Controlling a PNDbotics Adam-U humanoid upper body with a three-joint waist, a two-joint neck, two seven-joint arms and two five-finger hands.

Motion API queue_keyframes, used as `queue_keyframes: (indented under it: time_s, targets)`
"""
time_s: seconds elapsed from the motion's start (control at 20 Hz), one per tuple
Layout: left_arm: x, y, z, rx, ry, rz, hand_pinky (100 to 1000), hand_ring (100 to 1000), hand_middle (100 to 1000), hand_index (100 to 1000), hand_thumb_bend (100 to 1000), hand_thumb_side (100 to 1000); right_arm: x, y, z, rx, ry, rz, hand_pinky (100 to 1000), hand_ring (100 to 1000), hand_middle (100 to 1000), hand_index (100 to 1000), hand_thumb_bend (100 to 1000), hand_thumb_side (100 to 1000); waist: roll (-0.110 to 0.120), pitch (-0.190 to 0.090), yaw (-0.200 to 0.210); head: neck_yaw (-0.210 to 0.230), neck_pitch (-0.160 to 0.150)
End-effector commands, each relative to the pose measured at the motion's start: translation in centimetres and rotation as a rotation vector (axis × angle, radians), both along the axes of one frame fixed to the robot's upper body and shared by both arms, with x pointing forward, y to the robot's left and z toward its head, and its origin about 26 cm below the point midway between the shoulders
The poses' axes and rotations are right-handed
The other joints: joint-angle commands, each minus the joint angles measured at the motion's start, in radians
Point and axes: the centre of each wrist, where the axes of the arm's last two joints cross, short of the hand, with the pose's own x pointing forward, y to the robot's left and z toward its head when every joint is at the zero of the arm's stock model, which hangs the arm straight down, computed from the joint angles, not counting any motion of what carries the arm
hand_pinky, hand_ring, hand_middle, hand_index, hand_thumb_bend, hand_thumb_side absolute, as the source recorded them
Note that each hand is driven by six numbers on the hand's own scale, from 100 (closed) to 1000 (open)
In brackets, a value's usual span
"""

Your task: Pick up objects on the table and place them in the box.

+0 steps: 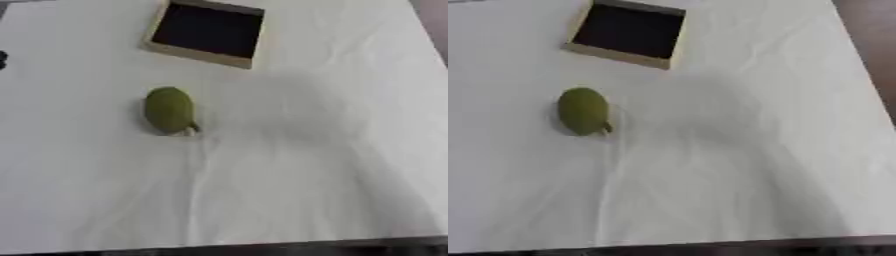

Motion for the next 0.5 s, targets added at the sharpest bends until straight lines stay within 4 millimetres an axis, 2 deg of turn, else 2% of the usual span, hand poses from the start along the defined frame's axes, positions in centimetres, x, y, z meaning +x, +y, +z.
queue_keyframes:
  time_s: [0.05,0.2,0.5]
  targets:
    - [0.5,-0.8,1.8,0.042,-0.012,-0.038,839,768,814,906,100,332,-0.2,0.0,0.9,-0.026,-0.022,0.015,785,730,602,761,100,506,0.000,-0.024,-0.002,0.007,0.003]
    - [1.3,-2.2,2.5,0.057,0.003,-0.076,838,768,817,909,100,338,-0.2,0.1,0.9,-0.026,-0.021,0.022,785,731,602,762,100,506,0.001,-0.025,-0.007,0.012,0.002]
    - [2.9,-4.4,2.6,0.136,0.074,-0.123,845,781,831,923,100,348,-0.2,0.3,1.0,-0.028,-0.018,0.032,786,731,602,762,100,509,0.006,-0.027,-0.014,0.022,0.006]
